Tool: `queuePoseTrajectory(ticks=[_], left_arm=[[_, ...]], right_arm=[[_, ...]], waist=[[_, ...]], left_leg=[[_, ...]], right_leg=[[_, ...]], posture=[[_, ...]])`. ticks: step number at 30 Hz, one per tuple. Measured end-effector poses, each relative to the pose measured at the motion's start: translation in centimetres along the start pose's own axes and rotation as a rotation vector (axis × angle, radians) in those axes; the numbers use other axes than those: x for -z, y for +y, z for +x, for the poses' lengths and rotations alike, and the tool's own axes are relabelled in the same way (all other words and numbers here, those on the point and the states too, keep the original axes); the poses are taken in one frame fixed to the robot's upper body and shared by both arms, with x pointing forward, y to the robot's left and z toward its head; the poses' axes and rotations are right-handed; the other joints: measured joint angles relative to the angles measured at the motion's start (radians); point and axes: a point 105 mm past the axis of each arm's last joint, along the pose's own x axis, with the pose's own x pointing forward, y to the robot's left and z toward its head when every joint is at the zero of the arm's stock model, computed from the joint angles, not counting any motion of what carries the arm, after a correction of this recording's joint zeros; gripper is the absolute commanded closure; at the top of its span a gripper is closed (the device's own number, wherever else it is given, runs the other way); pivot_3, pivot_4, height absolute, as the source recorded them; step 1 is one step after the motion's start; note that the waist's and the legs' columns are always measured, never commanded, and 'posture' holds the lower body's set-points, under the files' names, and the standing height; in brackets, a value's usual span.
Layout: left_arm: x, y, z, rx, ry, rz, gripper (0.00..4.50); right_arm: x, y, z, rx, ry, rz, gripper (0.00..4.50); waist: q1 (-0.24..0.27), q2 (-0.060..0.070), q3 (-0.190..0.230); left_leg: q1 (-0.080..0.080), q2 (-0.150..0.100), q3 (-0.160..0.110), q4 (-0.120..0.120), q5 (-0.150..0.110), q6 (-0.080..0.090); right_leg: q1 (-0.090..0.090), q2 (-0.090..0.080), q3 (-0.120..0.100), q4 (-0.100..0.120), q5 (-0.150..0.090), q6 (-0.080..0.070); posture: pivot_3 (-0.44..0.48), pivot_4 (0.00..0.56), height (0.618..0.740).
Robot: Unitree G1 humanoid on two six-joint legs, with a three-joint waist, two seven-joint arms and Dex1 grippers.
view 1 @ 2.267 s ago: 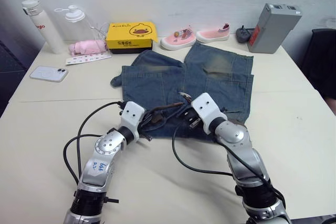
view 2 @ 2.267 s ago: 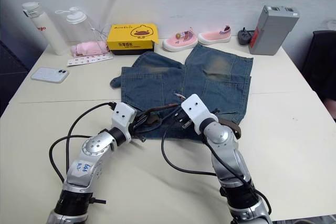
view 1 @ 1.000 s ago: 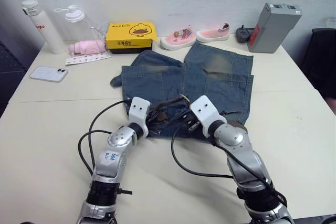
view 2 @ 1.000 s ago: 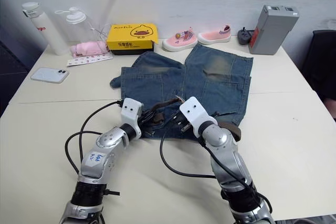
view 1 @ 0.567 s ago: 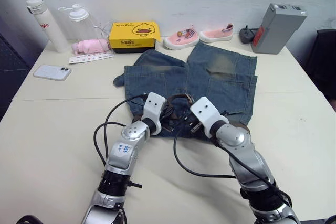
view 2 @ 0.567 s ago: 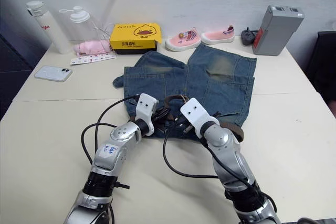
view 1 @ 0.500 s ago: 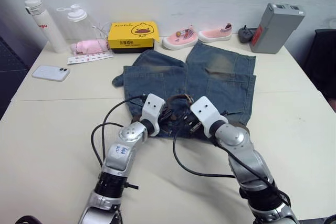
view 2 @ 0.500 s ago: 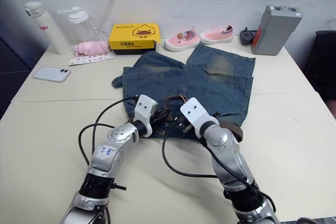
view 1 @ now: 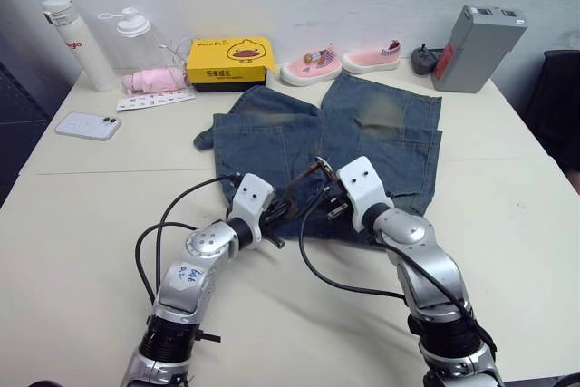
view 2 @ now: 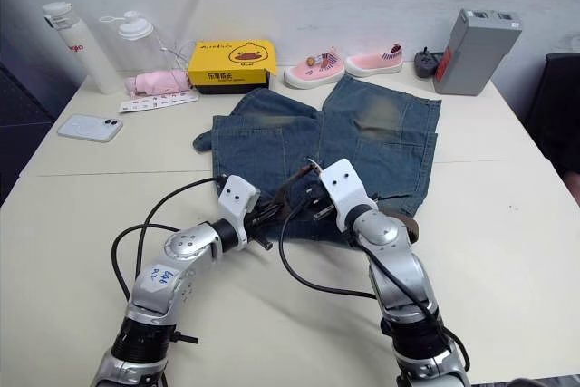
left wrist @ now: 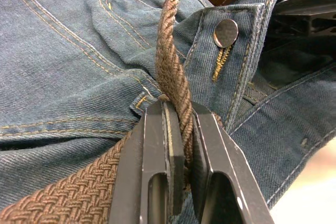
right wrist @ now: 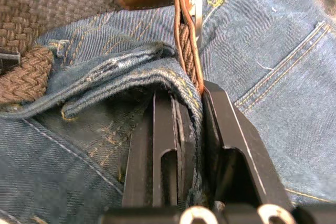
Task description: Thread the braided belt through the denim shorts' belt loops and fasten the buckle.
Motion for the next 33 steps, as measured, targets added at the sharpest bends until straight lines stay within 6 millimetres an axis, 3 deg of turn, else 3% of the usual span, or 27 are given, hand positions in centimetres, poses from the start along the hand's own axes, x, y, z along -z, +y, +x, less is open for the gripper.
queuePoseTrajectory(ticks=[17, 33], left_arm=[[0.2, -0.3, 0.1, 0.006, -0.014, -0.040, 4.50], [-1.0, -1.9, 2.7, 0.079, -0.032, -0.012, 4.50]], right_arm=[[-0.3, 0.1, -0.2, -0.018, 0.002, 0.076, 4.48], [0.1, 1.4, -0.5, -0.078, 0.036, -0.031, 4.48]], waist=[[0.001, 0.000, 0.000], [0.001, 0.000, 0.000]], left_leg=[[0.000, 0.000, 0.000, 0.000, 0.000, 0.000], [0.000, 0.000, 0.001, 0.000, 0.000, 0.000]], right_leg=[[0.000, 0.000, 0.000, 0.000, 0.000, 0.000], [0.000, 0.000, 0.000, 0.000, 0.000, 0.000]], posture=[[0.000, 0.150, 0.683], [0.000, 0.150, 0.683]])
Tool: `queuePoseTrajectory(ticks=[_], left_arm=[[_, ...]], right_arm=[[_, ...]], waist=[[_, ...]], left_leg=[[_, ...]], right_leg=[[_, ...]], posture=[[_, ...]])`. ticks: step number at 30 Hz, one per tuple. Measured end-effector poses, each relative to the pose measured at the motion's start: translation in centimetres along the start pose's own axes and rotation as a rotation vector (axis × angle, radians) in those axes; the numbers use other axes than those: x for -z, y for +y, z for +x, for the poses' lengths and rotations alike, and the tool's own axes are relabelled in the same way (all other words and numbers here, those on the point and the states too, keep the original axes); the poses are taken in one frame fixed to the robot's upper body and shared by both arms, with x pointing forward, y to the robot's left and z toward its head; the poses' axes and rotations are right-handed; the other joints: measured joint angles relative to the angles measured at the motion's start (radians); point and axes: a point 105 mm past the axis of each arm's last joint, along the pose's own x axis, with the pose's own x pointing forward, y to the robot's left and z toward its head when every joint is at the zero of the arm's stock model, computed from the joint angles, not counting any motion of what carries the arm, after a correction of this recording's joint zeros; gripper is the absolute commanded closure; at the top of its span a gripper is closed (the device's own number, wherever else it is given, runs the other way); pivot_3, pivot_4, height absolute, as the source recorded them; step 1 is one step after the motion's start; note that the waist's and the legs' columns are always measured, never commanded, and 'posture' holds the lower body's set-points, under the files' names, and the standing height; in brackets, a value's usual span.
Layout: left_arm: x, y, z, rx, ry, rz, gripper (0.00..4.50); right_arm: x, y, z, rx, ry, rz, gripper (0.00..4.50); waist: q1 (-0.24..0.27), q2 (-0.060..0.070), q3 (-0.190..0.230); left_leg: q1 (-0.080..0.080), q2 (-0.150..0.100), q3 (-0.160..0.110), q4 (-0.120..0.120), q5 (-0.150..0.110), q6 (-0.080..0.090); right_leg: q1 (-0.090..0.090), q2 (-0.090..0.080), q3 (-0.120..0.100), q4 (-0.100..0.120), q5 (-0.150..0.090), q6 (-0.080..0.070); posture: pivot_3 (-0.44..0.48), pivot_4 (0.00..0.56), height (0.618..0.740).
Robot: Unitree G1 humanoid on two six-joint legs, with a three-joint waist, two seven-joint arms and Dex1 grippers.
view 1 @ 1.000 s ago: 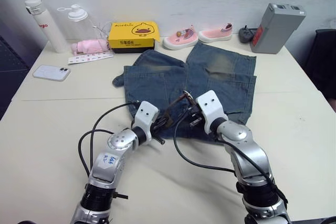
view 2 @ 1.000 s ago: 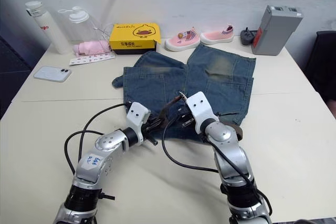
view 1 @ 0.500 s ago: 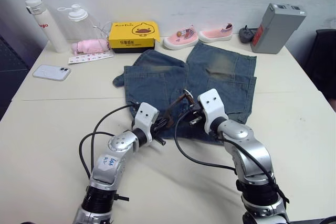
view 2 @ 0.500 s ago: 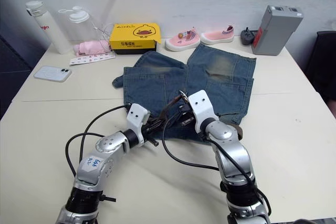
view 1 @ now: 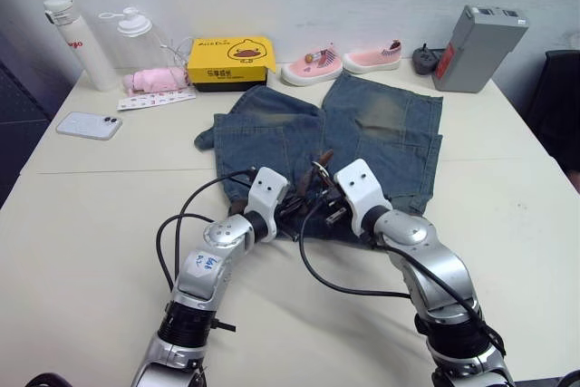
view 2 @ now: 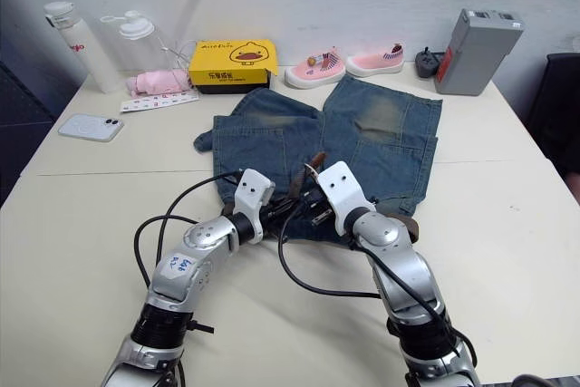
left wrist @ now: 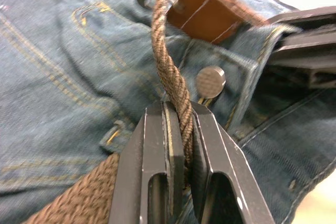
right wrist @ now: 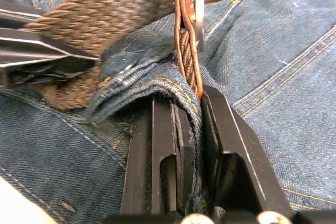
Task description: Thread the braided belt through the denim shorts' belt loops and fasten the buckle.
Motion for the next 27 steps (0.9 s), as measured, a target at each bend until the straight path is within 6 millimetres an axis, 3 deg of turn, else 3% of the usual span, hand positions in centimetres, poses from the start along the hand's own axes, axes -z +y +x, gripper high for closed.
queuePoseTrajectory(ticks=[5, 8, 14, 15, 18, 23, 24, 25, 27], left_arm=[[-0.1, -0.1, 0.0, 0.003, -0.006, 0.009, 4.50], [0.1, 0.0, 0.1, 0.001, -0.004, 0.007, 4.50], [0.1, 0.2, 0.3, 0.000, 0.000, 0.007, 4.50], [0.0, 0.3, 0.4, -0.001, -0.001, 0.011, 4.50], [-0.1, 0.3, 0.6, 0.006, -0.008, 0.030, 4.50], [-0.2, 0.1, 0.9, 0.016, -0.011, 0.039, 4.50], [-0.3, 0.1, 0.9, 0.017, -0.014, 0.041, 4.50], [-0.2, -0.2, 1.1, 0.028, -0.016, 0.046, 4.50], [-0.3, -0.2, 1.1, 0.030, -0.019, 0.056, 4.50]], right_arm=[[0.1, 0.0, -0.1, -0.003, 0.009, -0.031, 4.48], [1.0, 0.4, -0.8, -0.062, 0.047, -0.233, 4.48], [1.4, 0.4, -1.0, -0.081, 0.061, -0.258, 4.48], [1.5, 0.4, -1.0, -0.083, 0.064, -0.262, 3.74], [1.5, 0.6, -1.0, -0.088, 0.057, -0.281, 2.89], [1.8, 1.1, -1.2, -0.128, 0.060, -0.270, 0.79], [1.4, 1.2, -1.5, -0.142, 0.040, -0.256, 0.53], [-1.0, -0.1, -3.4, -0.181, -0.057, -0.238, 0.09], [-2.5, -2.1, -4.6, -0.176, -0.096, -0.288, 0.09]], waist=[[0.000, 0.000, 0.000], [0.001, 0.000, 0.000], [0.001, 0.000, 0.000], [0.001, 0.000, 0.000], [0.001, 0.000, 0.000], [0.002, -0.001, 0.000], [0.002, -0.001, 0.000], [0.008, -0.001, 0.000], [0.008, -0.002, 0.001]], left_leg=[[0.000, 0.000, 0.000, 0.000, 0.000, 0.000], [0.000, 0.000, 0.000, 0.000, 0.000, 0.000], [0.000, 0.000, 0.000, 0.000, 0.000, 0.000], [0.000, 0.000, 0.000, 0.000, 0.000, 0.000], [0.000, 0.000, 0.000, 0.000, 0.000, 0.000], [0.000, 0.000, 0.000, 0.000, 0.000, 0.000], [0.000, 0.000, 0.000, 0.000, 0.000, 0.000], [-0.001, -0.001, -0.001, 0.001, 0.000, 0.001], [-0.001, -0.001, -0.001, 0.001, -0.001, 0.001]], right_leg=[[0.000, 0.000, 0.000, 0.000, 0.000, 0.000], [0.000, 0.000, 0.000, -0.001, 0.000, 0.000], [0.001, 0.000, 0.000, -0.001, 0.000, 0.000], [0.001, 0.000, 0.000, -0.002, 0.000, 0.000], [0.001, 0.000, 0.000, -0.002, 0.000, 0.000], [0.001, 0.000, 0.000, -0.002, 0.000, 0.000], [0.001, 0.000, 0.000, -0.002, 0.000, 0.000], [0.002, -0.001, -0.001, -0.002, 0.000, 0.000], [0.002, -0.001, -0.002, -0.003, 0.000, 0.000]], posture=[[0.000, 0.150, 0.683], [0.000, 0.150, 0.683], [0.000, 0.150, 0.683], [0.000, 0.150, 0.683], [0.000, 0.150, 0.683], [0.000, 0.150, 0.683], [0.000, 0.150, 0.683], [0.000, 0.150, 0.683], [0.000, 0.150, 0.683]])
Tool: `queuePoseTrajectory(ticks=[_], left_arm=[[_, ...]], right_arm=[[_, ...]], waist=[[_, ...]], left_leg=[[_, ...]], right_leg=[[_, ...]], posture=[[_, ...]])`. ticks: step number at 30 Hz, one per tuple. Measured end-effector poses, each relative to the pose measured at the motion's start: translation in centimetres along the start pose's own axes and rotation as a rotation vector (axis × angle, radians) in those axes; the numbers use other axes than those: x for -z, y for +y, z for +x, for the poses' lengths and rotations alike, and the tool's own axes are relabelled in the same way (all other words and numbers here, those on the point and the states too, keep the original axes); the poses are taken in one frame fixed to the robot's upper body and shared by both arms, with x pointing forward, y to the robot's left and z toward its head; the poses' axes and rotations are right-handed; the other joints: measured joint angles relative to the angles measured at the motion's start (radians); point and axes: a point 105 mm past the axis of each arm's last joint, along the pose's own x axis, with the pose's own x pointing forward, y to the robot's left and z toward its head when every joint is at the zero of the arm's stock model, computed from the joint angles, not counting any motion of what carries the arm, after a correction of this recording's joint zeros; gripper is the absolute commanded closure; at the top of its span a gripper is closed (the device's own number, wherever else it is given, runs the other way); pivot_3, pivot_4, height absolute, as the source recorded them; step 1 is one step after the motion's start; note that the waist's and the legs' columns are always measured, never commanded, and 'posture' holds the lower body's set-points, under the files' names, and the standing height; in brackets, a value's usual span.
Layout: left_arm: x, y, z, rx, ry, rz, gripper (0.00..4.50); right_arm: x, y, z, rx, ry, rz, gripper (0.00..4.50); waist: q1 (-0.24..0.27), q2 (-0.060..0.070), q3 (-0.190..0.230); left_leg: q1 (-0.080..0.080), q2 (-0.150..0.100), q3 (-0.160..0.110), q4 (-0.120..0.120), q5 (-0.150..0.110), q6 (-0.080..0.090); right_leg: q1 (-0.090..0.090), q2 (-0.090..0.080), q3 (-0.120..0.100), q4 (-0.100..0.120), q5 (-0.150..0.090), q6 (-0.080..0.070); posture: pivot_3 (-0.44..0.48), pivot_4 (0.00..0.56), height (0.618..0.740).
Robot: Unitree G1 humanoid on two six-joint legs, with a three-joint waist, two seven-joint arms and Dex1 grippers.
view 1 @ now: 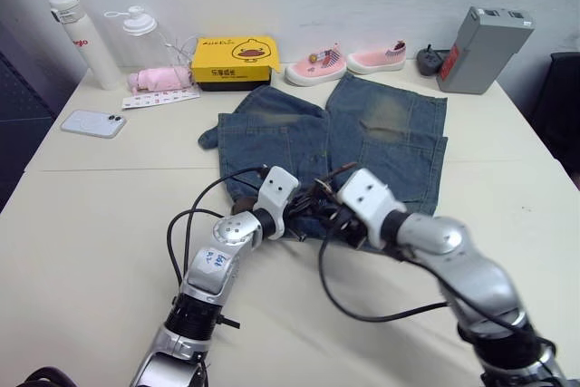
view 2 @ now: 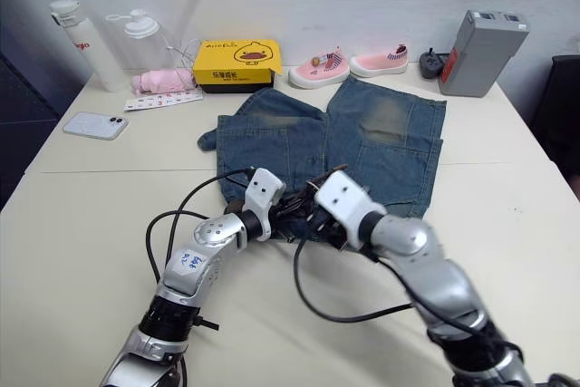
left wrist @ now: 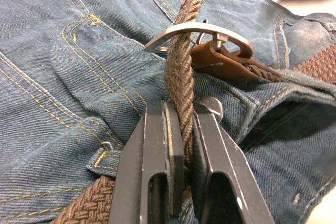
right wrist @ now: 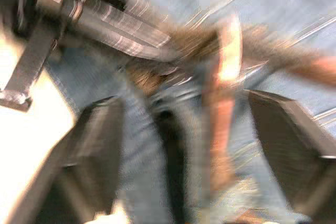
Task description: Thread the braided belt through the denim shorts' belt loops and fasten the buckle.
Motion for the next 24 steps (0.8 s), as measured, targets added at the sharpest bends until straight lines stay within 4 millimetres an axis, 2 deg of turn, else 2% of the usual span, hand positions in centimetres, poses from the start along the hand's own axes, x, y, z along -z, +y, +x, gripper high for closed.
queuePoseTrajectory(ticks=[3, 5, 9, 11, 17, 20, 24], left_arm=[[0.0, 0.1, 0.0, 0.003, 0.000, 0.015, 4.50], [0.1, 0.1, 0.1, 0.005, 0.000, 0.017, 4.50], [0.1, 0.0, 0.2, 0.011, -0.001, 0.033, 4.50], [0.1, -0.1, 0.2, 0.012, -0.001, 0.044, 4.50], [0.1, -0.2, 0.1, 0.015, 0.002, 0.085, 4.50], [0.1, -0.2, 0.1, 0.015, 0.001, 0.092, 4.50], [0.1, -0.1, 0.1, 0.010, 0.001, 0.112, 4.50]], right_arm=[[-1.5, -1.7, -1.4, -0.030, -0.046, -0.113, 0.09], [-2.1, -2.3, -1.3, -0.040, -0.070, -0.225, 0.09], [-0.3, -4.4, 0.5, -0.001, 0.023, -0.515, 0.09], [0.4, -4.7, 1.3, -0.011, 0.043, -0.623, 0.09], [1.0, -4.7, 3.0, -0.048, 0.036, -0.764, 0.09], [1.2, -4.6, 3.2, -0.055, 0.038, -0.778, 0.68], [1.7, -4.6, 3.7, -0.073, 0.047, -0.788, 2.33]], waist=[[-0.002, 0.000, 0.000], [-0.004, 0.000, 0.000], [-0.002, -0.001, 0.001], [-0.002, -0.002, 0.001], [-0.001, -0.002, 0.001], [0.000, -0.002, 0.001], [-0.002, -0.001, 0.001]], left_leg=[[0.001, 0.001, 0.001, -0.001, 0.000, 0.000], [0.001, 0.001, 0.002, -0.001, 0.000, 0.000], [0.001, 0.000, 0.004, 0.000, 0.000, 0.000], [0.001, 0.000, 0.004, 0.000, 0.001, 0.000], [0.001, 0.000, 0.004, 0.001, 0.001, 0.001], [0.001, 0.000, 0.004, 0.002, 0.001, 0.001], [0.001, 0.001, 0.004, 0.002, 0.001, 0.001]], right_leg=[[0.000, 0.001, 0.000, 0.000, 0.000, 0.000], [0.000, 0.001, 0.000, 0.000, 0.000, 0.000], [0.001, -0.001, 0.000, 0.000, 0.000, 0.000], [0.001, -0.001, 0.000, 0.000, 0.000, 0.000], [0.001, -0.001, 0.000, 0.000, 0.000, 0.000], [0.001, -0.001, 0.000, 0.000, 0.000, 0.000], [0.002, -0.001, 0.000, 0.000, 0.000, 0.000]], posture=[[0.000, 0.150, 0.683], [0.000, 0.150, 0.683], [0.000, 0.150, 0.683], [0.000, 0.150, 0.683], [0.000, 0.150, 0.683], [0.000, 0.150, 0.683], [0.000, 0.150, 0.683]])
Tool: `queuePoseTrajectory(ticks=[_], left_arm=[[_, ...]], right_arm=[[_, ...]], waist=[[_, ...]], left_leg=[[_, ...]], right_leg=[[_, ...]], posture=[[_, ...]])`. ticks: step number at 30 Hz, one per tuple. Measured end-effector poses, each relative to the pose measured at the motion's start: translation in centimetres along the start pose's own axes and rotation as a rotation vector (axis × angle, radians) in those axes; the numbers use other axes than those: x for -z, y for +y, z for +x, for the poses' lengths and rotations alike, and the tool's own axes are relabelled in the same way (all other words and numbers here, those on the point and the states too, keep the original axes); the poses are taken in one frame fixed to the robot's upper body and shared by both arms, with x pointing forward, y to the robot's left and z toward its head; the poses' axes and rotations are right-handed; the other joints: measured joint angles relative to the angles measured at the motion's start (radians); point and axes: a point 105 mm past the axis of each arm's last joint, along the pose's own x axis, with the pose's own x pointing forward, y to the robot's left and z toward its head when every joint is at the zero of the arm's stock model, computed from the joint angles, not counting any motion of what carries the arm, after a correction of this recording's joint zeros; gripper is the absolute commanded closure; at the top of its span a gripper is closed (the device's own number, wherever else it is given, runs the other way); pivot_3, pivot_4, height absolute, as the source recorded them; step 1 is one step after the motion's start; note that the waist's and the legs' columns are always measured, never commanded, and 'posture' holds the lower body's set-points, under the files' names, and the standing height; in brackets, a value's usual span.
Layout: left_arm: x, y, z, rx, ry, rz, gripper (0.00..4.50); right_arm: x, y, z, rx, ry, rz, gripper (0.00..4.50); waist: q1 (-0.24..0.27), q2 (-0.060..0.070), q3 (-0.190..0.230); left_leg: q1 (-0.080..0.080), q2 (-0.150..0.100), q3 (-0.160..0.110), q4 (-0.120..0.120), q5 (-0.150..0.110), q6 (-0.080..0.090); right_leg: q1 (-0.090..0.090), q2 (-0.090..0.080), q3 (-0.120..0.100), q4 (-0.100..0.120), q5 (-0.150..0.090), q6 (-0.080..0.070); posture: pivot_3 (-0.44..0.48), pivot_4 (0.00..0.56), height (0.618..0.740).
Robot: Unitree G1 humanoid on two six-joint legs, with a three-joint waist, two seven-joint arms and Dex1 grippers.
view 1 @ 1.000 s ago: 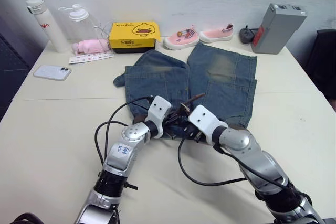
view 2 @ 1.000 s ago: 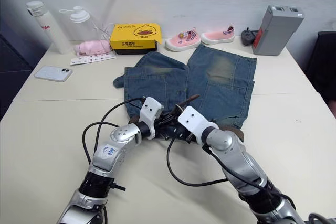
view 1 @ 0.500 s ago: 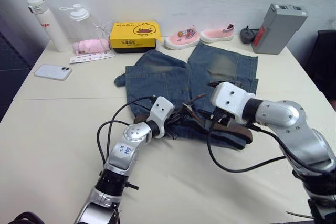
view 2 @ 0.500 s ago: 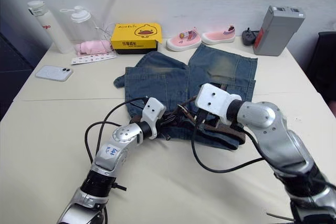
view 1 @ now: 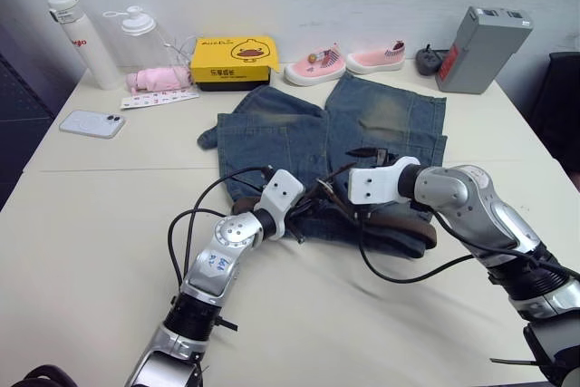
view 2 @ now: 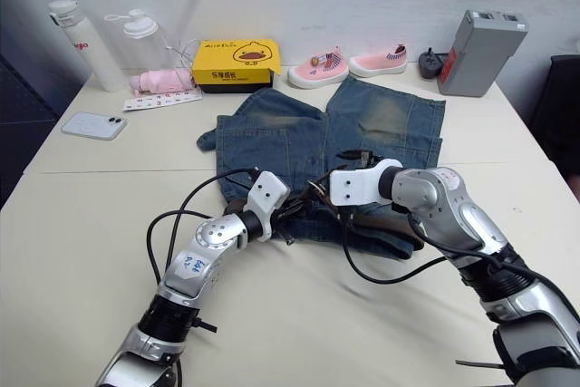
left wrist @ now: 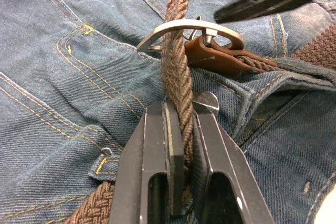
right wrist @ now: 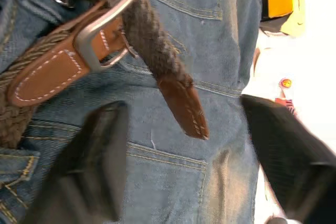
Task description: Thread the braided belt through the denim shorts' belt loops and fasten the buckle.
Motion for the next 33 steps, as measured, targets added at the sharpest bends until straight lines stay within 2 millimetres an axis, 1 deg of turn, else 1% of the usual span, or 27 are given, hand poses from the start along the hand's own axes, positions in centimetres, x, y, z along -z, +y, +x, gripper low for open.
queuePoseTrajectory(ticks=[1, 3, 5, 11, 13, 14, 15, 17, 18, 22, 23, 24, 26, 27, 28, 29, 30, 31, 32, 33], left_arm=[[0.0, 0.0, 0.0, 0.000, 0.000, 0.004, 4.50], [0.0, -0.1, 0.0, 0.000, 0.000, 0.012, 4.50], [0.0, 0.0, 0.0, -0.003, 0.000, 0.015, 4.50], [0.1, 0.0, 0.0, -0.005, 0.003, 0.022, 4.50], [0.1, 0.1, -0.1, -0.007, 0.002, 0.032, 3.54], [0.0, 0.2, -0.1, -0.009, -0.002, 0.031, 3.31], [-0.1, 0.3, -0.1, -0.011, -0.012, 0.026, 2.84], [-0.5, 0.6, -0.4, -0.004, -0.041, -0.002, 2.09], [-0.7, 0.6, -0.5, 0.003, -0.047, -0.014, 1.79], [-1.3, 0.7, -1.2, 0.038, -0.064, -0.066, 1.79], [-1.8, 0.9, -1.7, 0.056, -0.081, -0.103, 1.79], [-2.6, 1.2, -3.2, 0.111, -0.110, -0.188, 1.79], [-2.9, 2.1, -5.0, 0.152, -0.103, -0.256, 1.79], [-3.0, 2.3, -5.5, 0.167, -0.105, -0.283, 2.32], [-3.1, 2.6, -6.1, 0.188, -0.112, -0.315, 2.65], [-3.3, 3.0, -6.5, 0.204, -0.122, -0.333, 3.12], [-3.6, 3.5, -7.0, 0.218, -0.131, -0.340, 3.56], [-4.1, 4.4, -7.2, 0.216, -0.138, -0.343, 4.07], [-4.4, 5.6, -7.3, 0.195, -0.134, -0.340, 4.44], [-4.6, 7.3, -7.2, 0.156, -0.119, -0.329, 4.44]], right_arm=[[0.0, 0.1, 0.1, -0.007, 0.004, -0.006, 2.79], [0.0, 0.2, 0.1, -0.012, 0.003, -0.016, 3.84], [-0.1, 0.4, 0.3, -0.019, 0.000, -0.020, 4.43], [-0.1, 0.6, 0.4, -0.021, 0.002, -0.005, 4.43], [-0.1, 0.8, 0.5, -0.021, 0.004, 0.017, 4.50], [-0.1, 0.9, 0.5, -0.017, 0.006, 0.027, 4.50], [-0.2, 0.8, 0.6, -0.006, 0.007, 0.042, 4.50], [0.0, 0.7, 0.4, 0.021, 0.017, 0.083, 4.50], [0.0, 0.7, 0.4, 0.027, 0.020, 0.091, 4.50], [0.0, 0.9, 0.2, 0.034, 0.027, 0.103, 4.50], [0.0, 0.9, 0.2, 0.039, 0.034, 0.109, 4.50], [0.0, 1.0, -0.1, 0.058, 0.040, 0.125, 4.50], [0.0, 1.3, -0.2, 0.083, 0.050, 0.152, 4.50], [-0.1, 1.4, -0.2, 0.090, 0.054, 0.161, 4.50], [-0.3, 1.5, -0.1, 0.101, 0.053, 0.173, 4.50], [-0.4, 1.7, -0.1, 0.108, 0.054, 0.179, 4.50], [-0.4, 1.9, -0.1, 0.114, 0.059, 0.184, 4.50], [-0.4, 2.1, -0.1, 0.120, 0.064, 0.194, 4.50], [-0.5, 2.2, -0.1, 0.126, 0.067, 0.198, 4.50], [-0.6, 2.2, -0.2, 0.137, 0.069, 0.201, 4.50]], waist=[[0.000, 0.000, 0.000], [0.001, 0.000, 0.000], [0.000, 0.000, 0.000], [0.000, 0.002, -0.001], [-0.001, 0.003, -0.002], [-0.001, 0.003, -0.002], [-0.001, 0.003, -0.002], [-0.001, 0.003, -0.002], [-0.002, 0.003, -0.002], [-0.003, 0.003, -0.002], [-0.004, 0.004, -0.002], [-0.004, 0.002, 0.000], [-0.004, 0.002, 0.001], [-0.005, 0.002, 0.001], [-0.005, 0.002, 0.002], [-0.005, 0.001, 0.003], [-0.005, 0.000, 0.004], [-0.002, -0.002, 0.006], [-0.001, -0.003, 0.007], [0.000, -0.003, 0.007]], left_leg=[[0.000, 0.000, 0.000, 0.000, 0.000, 0.000], [0.000, 0.000, 0.000, 0.000, 0.000, 0.000], [0.000, 0.000, 0.000, 0.000, 0.000, 0.000], [0.003, 0.000, 0.000, -0.001, 0.000, 0.000], [0.005, 0.000, -0.001, -0.002, 0.000, 0.000], [0.005, 0.000, -0.001, -0.002, 0.000, 0.000], [0.005, 0.000, -0.001, -0.001, 0.000, 0.000], [0.004, 0.000, -0.002, -0.001, 0.000, 0.000], [0.004, 0.000, -0.002, -0.001, 0.000, 0.000], [0.003, 0.000, -0.003, 0.000, 0.000, 0.000], [0.003, 0.000, -0.003, 0.000, 0.000, 0.000], [0.002, 0.001, -0.003, 0.000, 0.000, 0.000], [0.002, 0.001, -0.003, 0.000, 0.000, 0.000], [0.002, 0.001, -0.003, 0.001, 0.000, 0.000], [0.002, 0.001, -0.004, 0.001, 0.000, 0.000], [0.001, 0.001, -0.004, 0.001, 0.000, 0.000], [0.000, 0.001, -0.004, 0.002, 0.000, 0.000], [-0.003, 0.001, -0.004, 0.003, 0.000, 0.000], [-0.007, 0.000, -0.004, 0.006, 0.000, 0.000], [-0.012, 0.000, -0.005, 0.012, 0.000, 0.000]], right_leg=[[0.000, 0.000, 0.000, 0.000, 0.000, 0.000], [0.000, 0.000, 0.000, 0.000, 0.000, 0.000], [0.001, 0.000, 0.000, 0.000, 0.000, 0.000], [0.004, 0.000, 0.000, -0.001, 0.000, 0.000], [0.006, 0.000, -0.001, -0.002, 0.000, 0.000], [0.007, 0.000, -0.001, -0.002, 0.000, 0.000], [0.007, 0.000, -0.001, -0.002, 0.000, 0.000], [0.007, 0.000, -0.002, -0.002, 0.000, 0.000], [0.007, 0.000, -0.002, -0.002, 0.000, 0.000], [0.006, 0.000, -0.002, -0.002, 0.000, 0.000], [0.006, 0.000, -0.002, -0.002, 0.000, 0.000], [0.006, 0.001, -0.002, -0.002, 0.000, 0.000], [0.006, 0.001, -0.002, -0.002, 0.000, 0.000], [0.005, 0.001, -0.002, -0.001, 0.000, 0.000], [0.005, 0.001, -0.002, -0.001, 0.000, 0.000], [0.004, 0.001, -0.002, -0.001, 0.000, 0.000], [0.003, 0.001, -0.002, 0.000, 0.000, 0.000], [-0.001, 0.001, -0.002, 0.002, 0.000, 0.000], [-0.004, 0.001, -0.002, 0.004, 0.000, 0.000], [-0.008, 0.001, -0.003, 0.006, 0.000, 0.000]], posture=[[0.000, 0.150, 0.683], [0.000, 0.150, 0.683], [0.000, 0.150, 0.683], [0.000, 0.150, 0.683], [0.000, 0.150, 0.683], [0.000, 0.150, 0.683], [0.000, 0.150, 0.683], [0.000, 0.150, 0.683], [0.000, 0.150, 0.683], [0.000, 0.150, 0.683], [0.000, 0.150, 0.683], [0.000, 0.150, 0.683], [0.000, 0.150, 0.683], [0.000, 0.150, 0.683], [0.000, 0.150, 0.683], [0.000, 0.150, 0.683], [0.000, 0.150, 0.683], [0.000, 0.150, 0.683], [0.000, 0.150, 0.683], [0.000, 0.150, 0.683]])
